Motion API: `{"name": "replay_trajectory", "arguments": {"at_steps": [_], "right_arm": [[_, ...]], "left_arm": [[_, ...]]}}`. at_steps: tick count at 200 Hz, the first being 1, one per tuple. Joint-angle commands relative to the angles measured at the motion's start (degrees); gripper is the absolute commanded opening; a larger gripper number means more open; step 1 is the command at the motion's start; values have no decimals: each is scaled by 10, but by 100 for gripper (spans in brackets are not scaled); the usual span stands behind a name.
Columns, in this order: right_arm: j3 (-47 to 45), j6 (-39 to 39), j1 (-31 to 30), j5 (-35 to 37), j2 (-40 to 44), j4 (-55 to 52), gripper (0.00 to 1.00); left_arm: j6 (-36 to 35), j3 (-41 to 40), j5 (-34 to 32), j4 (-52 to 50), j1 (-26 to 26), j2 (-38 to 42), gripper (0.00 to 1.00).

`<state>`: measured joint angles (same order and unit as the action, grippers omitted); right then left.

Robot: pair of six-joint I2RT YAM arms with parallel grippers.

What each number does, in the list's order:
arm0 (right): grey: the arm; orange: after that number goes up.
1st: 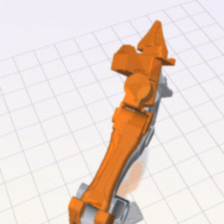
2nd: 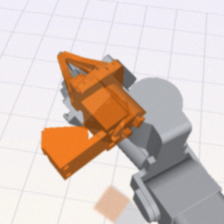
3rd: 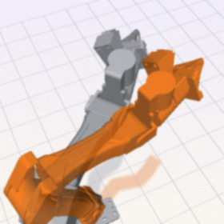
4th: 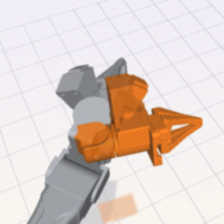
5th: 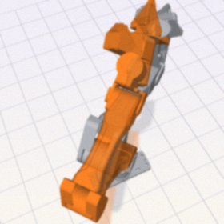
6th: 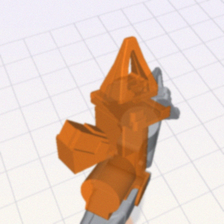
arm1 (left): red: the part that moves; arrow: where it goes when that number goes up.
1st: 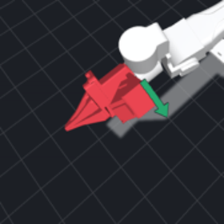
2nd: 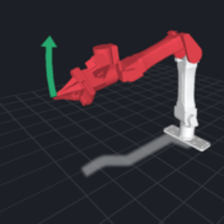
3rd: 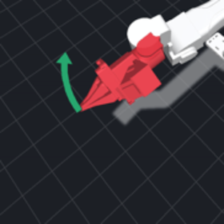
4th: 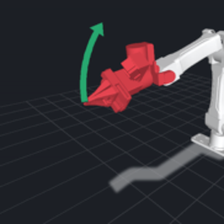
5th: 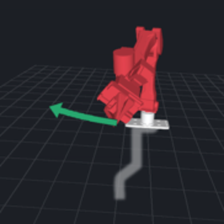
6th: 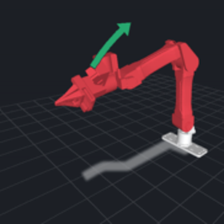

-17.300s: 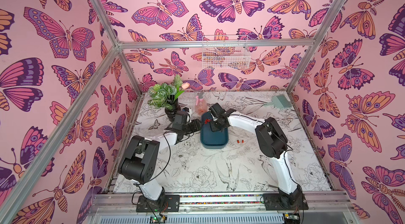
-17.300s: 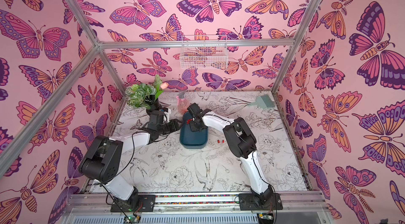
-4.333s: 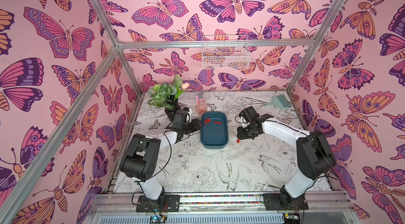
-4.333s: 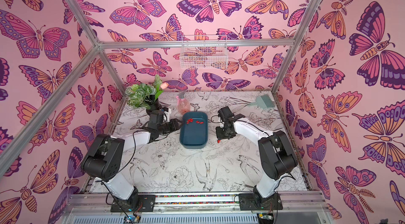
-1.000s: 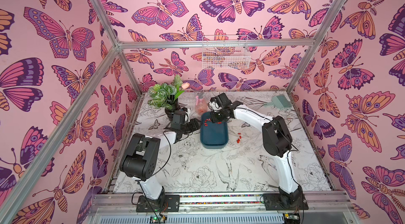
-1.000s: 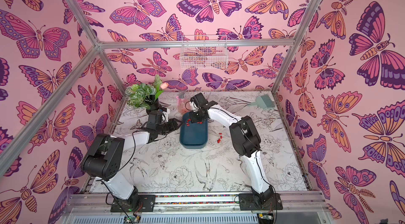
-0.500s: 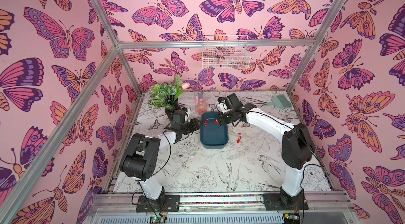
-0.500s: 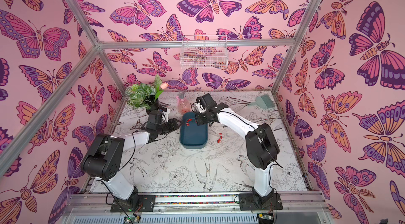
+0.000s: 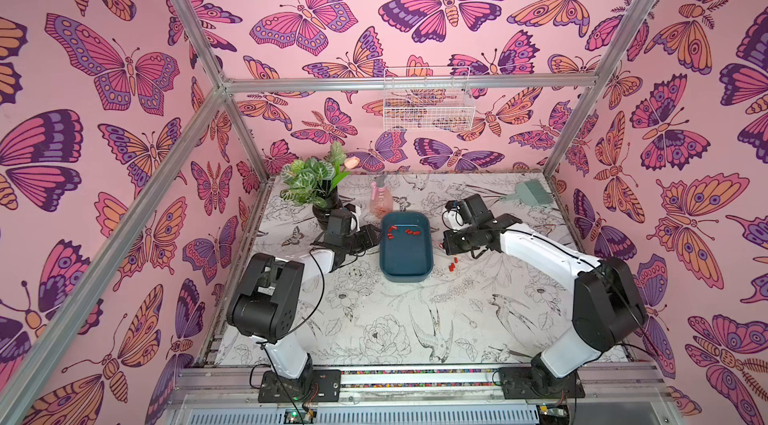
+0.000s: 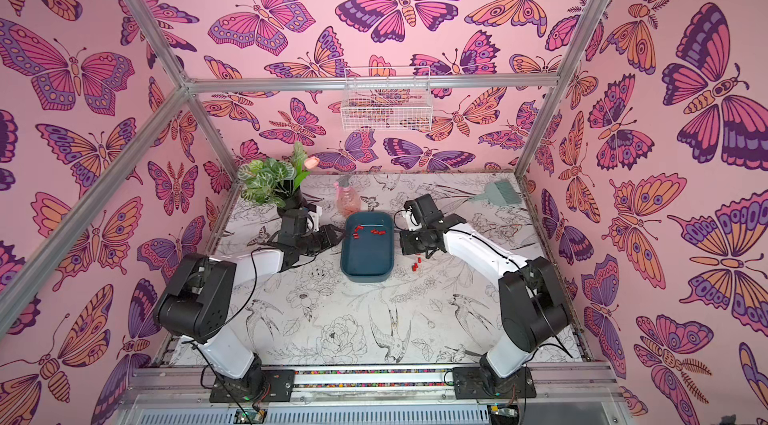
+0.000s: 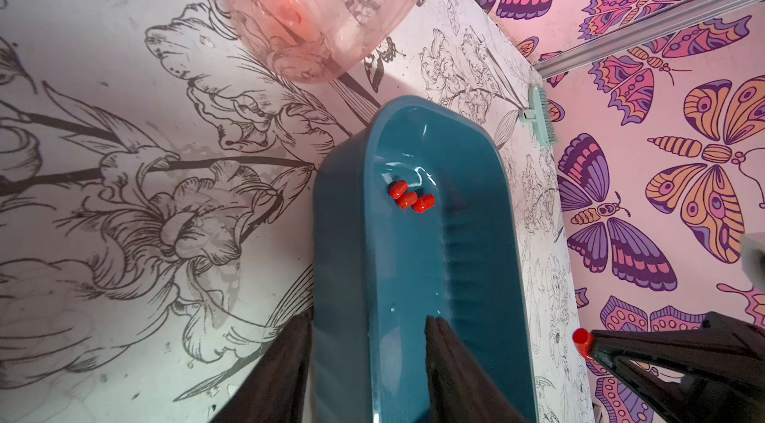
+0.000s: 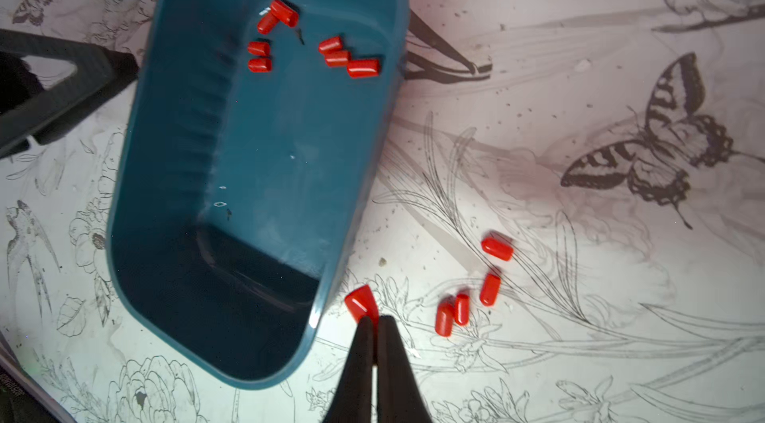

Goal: Take the screw protection sleeves out of the storage box
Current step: Place the screw protection sleeve at the center of the board.

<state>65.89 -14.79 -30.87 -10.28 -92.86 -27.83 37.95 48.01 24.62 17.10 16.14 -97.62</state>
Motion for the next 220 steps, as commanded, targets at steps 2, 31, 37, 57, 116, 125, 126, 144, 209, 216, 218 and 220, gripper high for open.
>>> {"name": "replay_trajectory", "arguments": {"at_steps": [2,31,37,57,116,125,126,144,209,216,218,220], "right_arm": [[-21,3,15,11,15,6,7],[-50,7,37,0,9,20,7],[-55,7,41,-3,8,24,7],[-72,9,53,-7,1,34,7],[-82,20,77,-9,-38,43,7],[-81,20,78,-10,-45,44,7],[-81,21,78,-10,-46,44,7],[-80,23,80,-7,-58,43,7],[-79,28,87,-3,-79,37,7],[-78,28,87,-3,-82,35,7],[-78,29,87,-3,-82,36,7],[-77,29,87,-3,-83,35,7]], "left_arm": [[-1,-4,9,6,-4,-5,50],[-1,-4,9,7,-4,-5,50],[-1,-4,9,6,-4,-5,50],[-1,-4,8,6,-4,-5,50],[0,-4,8,6,-4,-5,50],[-1,-4,8,6,-4,-5,50],[-1,-4,8,6,-3,-5,50],[0,-4,8,6,-4,-5,50],[0,-4,7,6,-4,-5,50],[0,-3,7,6,-4,-5,50],[0,-4,7,6,-4,-5,50],[0,-4,7,6,-4,-5,50]]}}
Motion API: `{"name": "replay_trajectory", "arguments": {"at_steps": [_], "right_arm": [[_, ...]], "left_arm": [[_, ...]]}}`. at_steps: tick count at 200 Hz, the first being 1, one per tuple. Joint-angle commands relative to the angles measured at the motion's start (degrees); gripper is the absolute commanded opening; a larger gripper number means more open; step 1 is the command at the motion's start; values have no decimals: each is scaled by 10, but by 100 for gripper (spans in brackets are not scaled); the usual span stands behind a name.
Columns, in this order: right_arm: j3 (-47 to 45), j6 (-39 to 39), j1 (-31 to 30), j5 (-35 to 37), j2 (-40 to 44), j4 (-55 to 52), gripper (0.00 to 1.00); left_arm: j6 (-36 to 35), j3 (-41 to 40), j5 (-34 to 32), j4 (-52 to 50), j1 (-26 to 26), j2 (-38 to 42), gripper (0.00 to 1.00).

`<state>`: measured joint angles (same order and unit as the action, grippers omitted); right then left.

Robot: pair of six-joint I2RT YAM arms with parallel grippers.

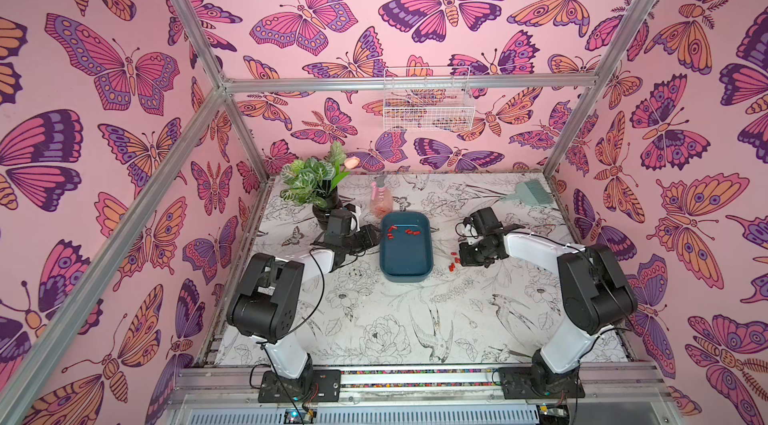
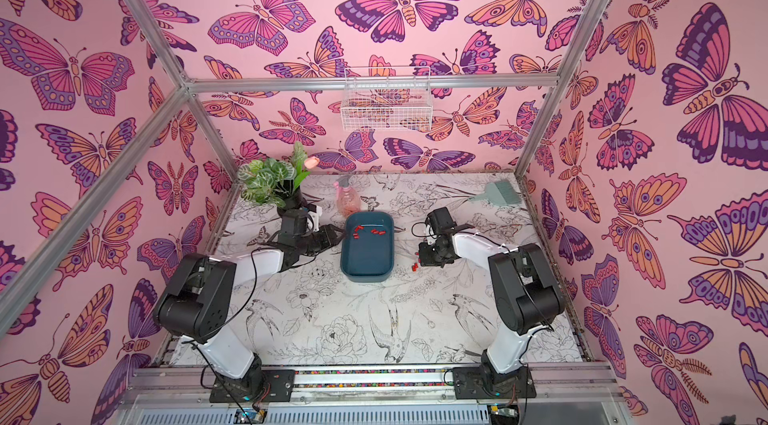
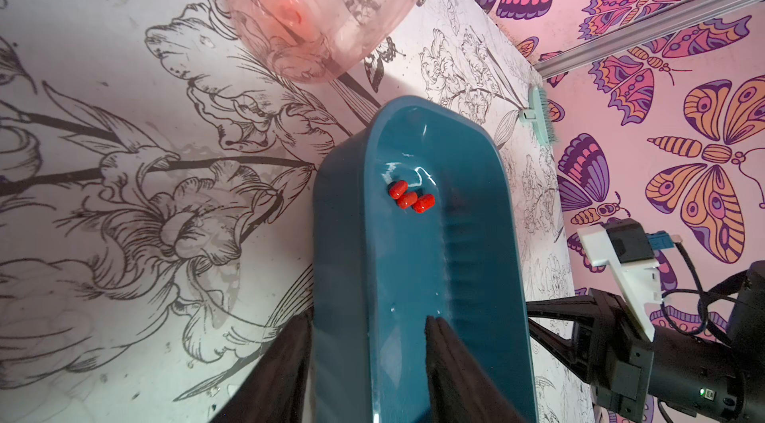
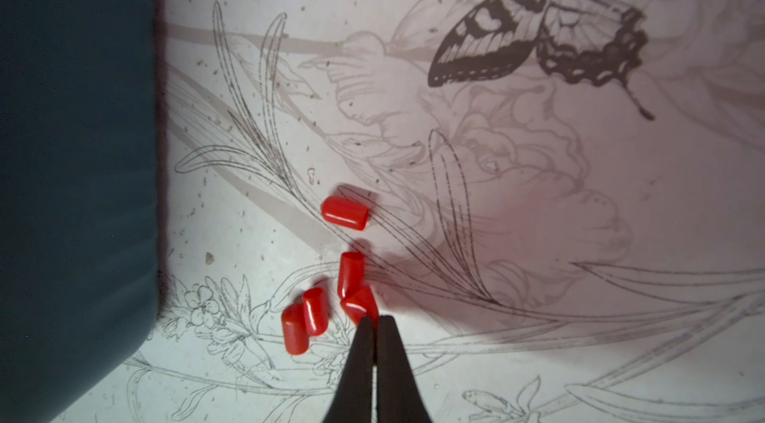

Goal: Take the screw protection sleeves out of the storage box
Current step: Place the screw protection sleeve at the center of the board.

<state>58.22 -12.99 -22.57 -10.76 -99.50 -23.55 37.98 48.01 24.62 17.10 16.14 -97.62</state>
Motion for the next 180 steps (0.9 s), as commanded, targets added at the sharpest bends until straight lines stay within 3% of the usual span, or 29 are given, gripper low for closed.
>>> {"name": "replay_trajectory", "arguments": {"at_steps": [1,49,102,180], "right_arm": [[0,12,4,2,-16,-8,8],[2,14,4,1,-25,-12,13],[5,14,4,0,-16,-20,27],[26,4,-2,-3,77,-64,35]], "left_arm": [[0,-4,7,6,-4,-5,50],[-1,-3,7,6,-4,-5,50],[0,-4,8,6,-4,-5,50],[0,-2,9,6,-4,-7,50]]}}
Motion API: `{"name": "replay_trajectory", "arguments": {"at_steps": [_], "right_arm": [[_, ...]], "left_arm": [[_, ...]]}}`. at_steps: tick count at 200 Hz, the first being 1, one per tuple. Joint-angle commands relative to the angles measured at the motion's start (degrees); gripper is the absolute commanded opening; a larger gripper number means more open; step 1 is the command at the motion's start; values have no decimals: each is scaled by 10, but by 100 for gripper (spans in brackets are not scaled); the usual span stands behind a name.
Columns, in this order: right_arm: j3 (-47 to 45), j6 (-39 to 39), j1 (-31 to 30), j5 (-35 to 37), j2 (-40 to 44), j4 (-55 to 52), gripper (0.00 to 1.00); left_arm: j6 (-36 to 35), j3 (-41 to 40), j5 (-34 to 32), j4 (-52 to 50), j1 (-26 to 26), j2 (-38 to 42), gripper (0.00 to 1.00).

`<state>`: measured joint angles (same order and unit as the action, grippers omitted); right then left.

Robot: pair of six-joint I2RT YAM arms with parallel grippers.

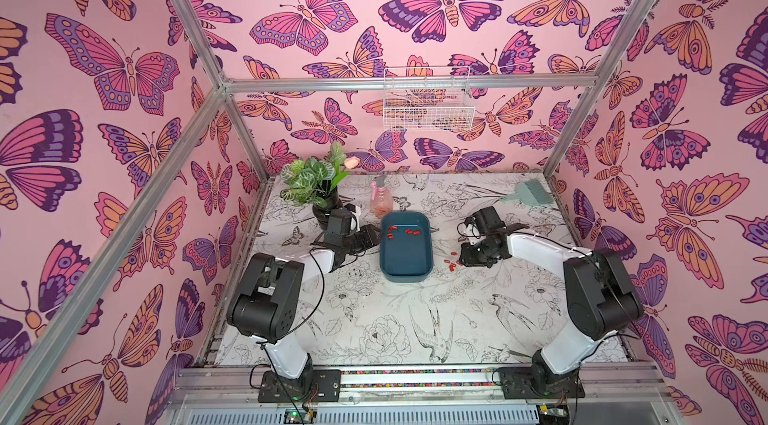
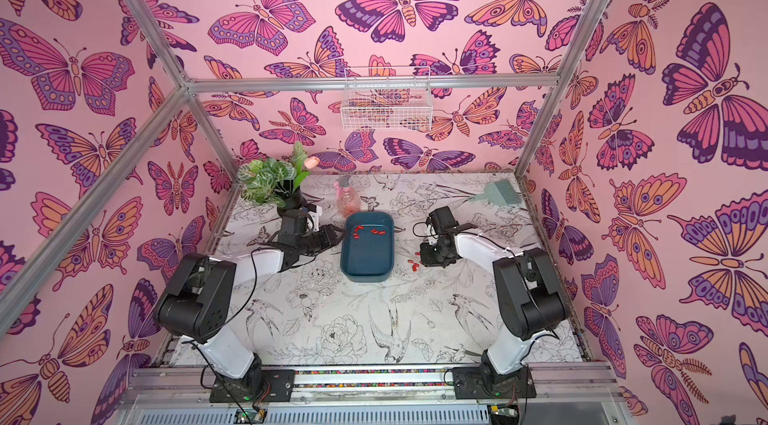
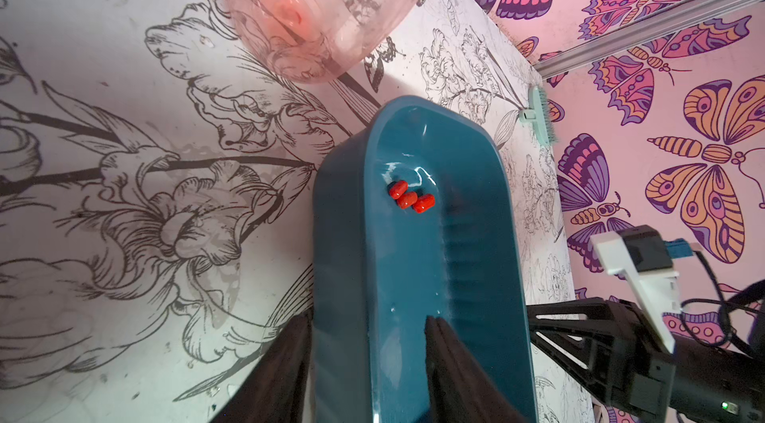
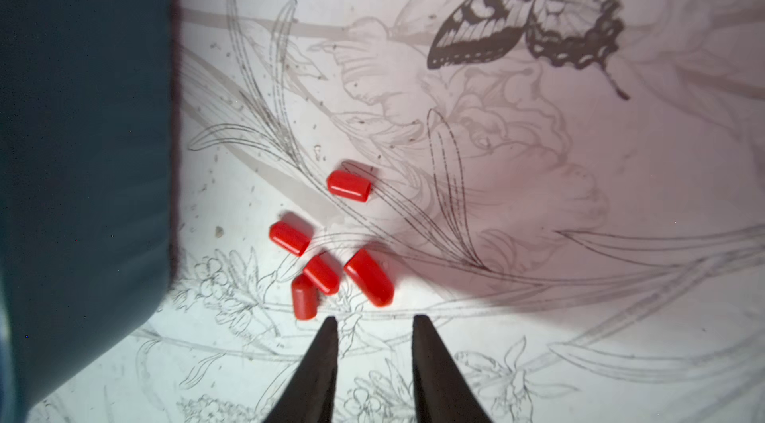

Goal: Take the screw protection sleeves out of the storage box
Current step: Place the screw protection sleeve at the center of the board, then pick up the screw protection sleeve from the storage box.

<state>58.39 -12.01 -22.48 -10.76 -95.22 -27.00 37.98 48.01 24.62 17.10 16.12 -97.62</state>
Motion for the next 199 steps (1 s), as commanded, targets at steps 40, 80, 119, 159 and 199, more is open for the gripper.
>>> {"name": "replay_trajectory", "arguments": {"at_steps": [40,80,119,159,199], "right_arm": [[59,-10,-26,-4,67,-42,37],[116,-19,-61,-14,57,-35,37],[208,-19,-109,-14,-18,-38,35],[308,-17,-151,-7,-117,-44,33],[386,-24,-183,-4,-214,-46,32]], "left_arm": [[0,-1,10,6,-3,-9,50],[0,-1,10,6,-4,-9,50],[0,-1,10,6,-3,-10,50],[0,-1,10,6,-4,-9,50],[1,-1,10,6,-4,-9,50]]}}
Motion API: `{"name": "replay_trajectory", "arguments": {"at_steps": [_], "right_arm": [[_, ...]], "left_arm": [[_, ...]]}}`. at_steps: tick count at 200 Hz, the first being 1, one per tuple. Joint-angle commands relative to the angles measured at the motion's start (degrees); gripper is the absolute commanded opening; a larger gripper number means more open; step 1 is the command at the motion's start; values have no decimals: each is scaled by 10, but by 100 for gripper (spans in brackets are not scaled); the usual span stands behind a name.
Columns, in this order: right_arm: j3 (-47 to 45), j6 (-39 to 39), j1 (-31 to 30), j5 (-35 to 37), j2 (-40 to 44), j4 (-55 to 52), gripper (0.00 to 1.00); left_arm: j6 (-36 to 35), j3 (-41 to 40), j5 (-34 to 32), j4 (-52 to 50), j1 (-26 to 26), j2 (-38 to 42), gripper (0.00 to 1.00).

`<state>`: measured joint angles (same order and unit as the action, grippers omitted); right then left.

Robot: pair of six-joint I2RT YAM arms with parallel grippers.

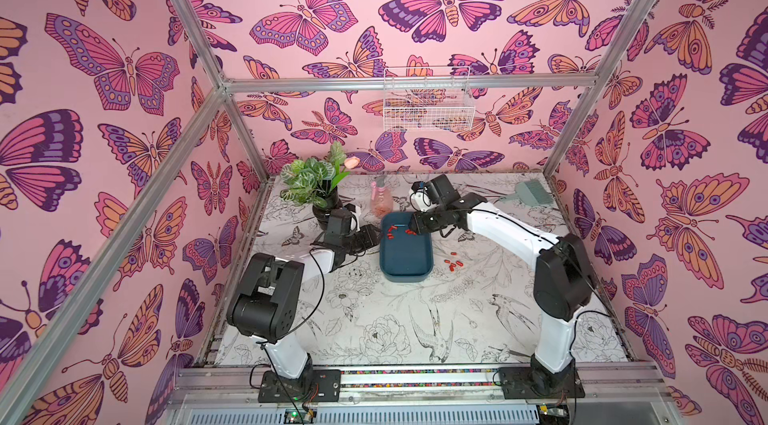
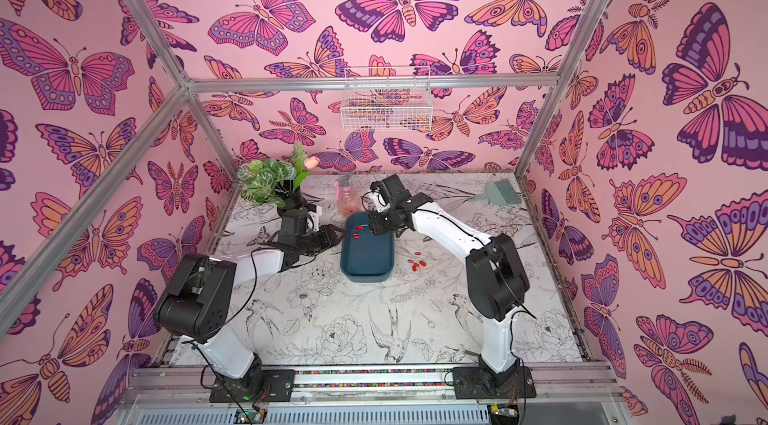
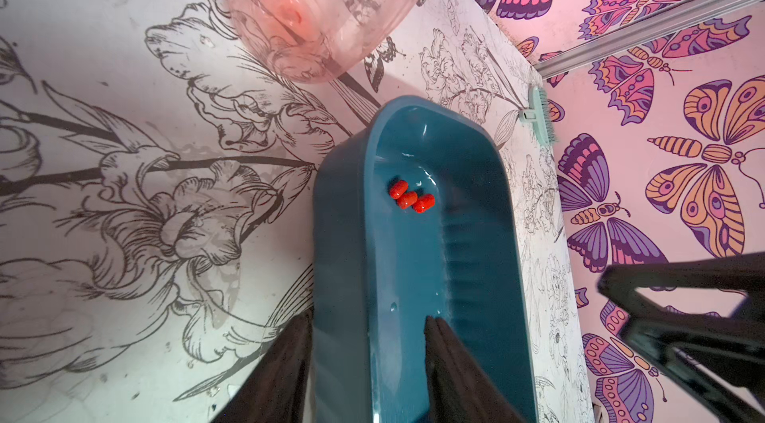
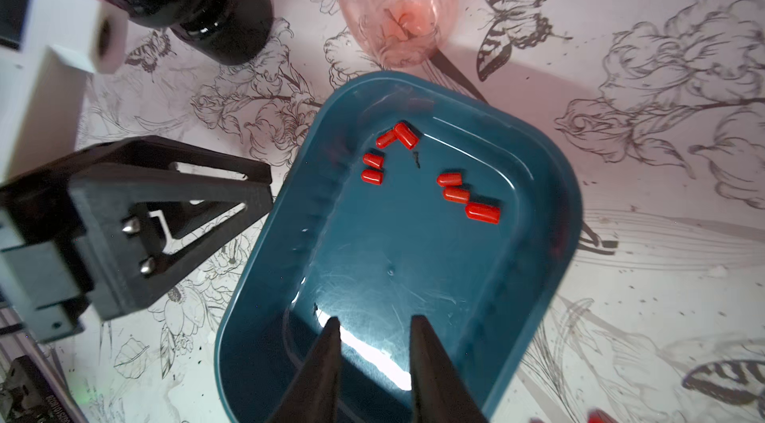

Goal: Take the screw protection sleeves out of the storage box
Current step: Pick up the screw protection sleeve from the storage box.

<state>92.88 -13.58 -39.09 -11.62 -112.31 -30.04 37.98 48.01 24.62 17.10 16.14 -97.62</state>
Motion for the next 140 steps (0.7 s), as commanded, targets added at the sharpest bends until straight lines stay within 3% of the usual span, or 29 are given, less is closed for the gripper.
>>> {"name": "replay_trajectory", "arguments": {"at_steps": [1,140], "right_arm": [[44,-8,-18,4,-46,-15,32],[139,-31,-45,45,-201,10,33]], "left_arm": [[1,-1,10,6,-4,-9,49],[-1,-1,12,6,-4,-10,50]]}}
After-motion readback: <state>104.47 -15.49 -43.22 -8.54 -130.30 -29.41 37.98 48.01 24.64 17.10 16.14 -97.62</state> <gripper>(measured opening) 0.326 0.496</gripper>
